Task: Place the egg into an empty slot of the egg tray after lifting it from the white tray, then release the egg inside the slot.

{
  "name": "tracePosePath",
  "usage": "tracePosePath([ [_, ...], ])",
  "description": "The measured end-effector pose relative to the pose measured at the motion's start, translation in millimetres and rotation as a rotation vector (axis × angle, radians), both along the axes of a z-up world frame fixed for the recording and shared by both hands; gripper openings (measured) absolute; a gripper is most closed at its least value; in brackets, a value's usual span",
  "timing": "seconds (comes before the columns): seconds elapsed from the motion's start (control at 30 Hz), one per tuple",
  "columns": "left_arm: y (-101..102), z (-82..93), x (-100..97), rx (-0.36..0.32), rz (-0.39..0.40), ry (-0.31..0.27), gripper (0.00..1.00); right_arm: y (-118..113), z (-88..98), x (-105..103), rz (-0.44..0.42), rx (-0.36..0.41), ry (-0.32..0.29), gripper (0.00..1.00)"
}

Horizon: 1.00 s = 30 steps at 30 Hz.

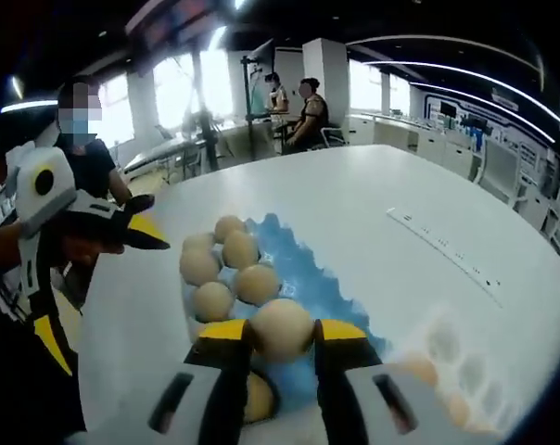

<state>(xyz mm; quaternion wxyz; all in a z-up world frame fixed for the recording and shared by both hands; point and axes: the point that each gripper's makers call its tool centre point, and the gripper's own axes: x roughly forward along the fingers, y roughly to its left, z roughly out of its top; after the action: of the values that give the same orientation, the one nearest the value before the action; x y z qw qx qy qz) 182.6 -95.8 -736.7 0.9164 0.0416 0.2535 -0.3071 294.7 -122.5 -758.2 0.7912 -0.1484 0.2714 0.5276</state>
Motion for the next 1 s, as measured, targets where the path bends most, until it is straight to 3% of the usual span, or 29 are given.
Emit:
tracePosePath([
  [0.47,-9.4,-10.4,-3.6,0.002,-0.017,0.026,0.99,15.8,-22.4,0.7,0.060,-0.051,0.019,0.28],
  [1.0,-12.1,-13.1,-3.2,0.003,-0.031,0.043,0.99,18.3,-25.5,5.9,0.110,-0.063,0.015,0.28],
])
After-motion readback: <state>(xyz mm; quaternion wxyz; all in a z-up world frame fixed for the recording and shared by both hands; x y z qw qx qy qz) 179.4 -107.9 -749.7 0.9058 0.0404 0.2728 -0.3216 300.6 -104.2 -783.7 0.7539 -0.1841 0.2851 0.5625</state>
